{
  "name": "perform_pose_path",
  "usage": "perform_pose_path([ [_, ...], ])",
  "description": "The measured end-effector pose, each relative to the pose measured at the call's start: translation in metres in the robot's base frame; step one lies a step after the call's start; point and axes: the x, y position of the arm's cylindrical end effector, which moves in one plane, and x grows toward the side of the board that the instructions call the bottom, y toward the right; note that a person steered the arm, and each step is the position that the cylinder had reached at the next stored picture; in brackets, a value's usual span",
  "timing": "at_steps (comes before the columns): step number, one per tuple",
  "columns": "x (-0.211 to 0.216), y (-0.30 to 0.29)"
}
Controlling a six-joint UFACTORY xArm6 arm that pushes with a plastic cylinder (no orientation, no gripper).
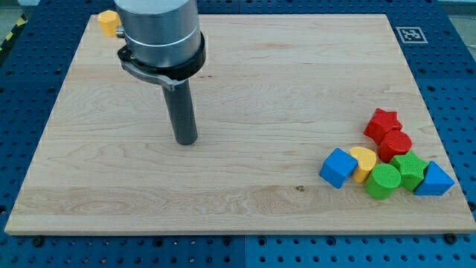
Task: Move your arm towards the bottom right corner
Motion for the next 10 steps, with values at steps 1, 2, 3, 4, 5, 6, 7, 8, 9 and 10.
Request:
perform_pose_path([
  [1, 0.011, 0.001],
  [2, 0.056, 0.032],
  [3, 0.110, 0.096],
  [4, 0.127, 0.143],
  [5, 0.127, 0.154],
  [6, 0.128, 0.170],
  [7, 0.127, 0.192],
  [8, 0.128, 0.224],
  [9, 0.127, 0.271],
  [10, 0.127, 0.296],
])
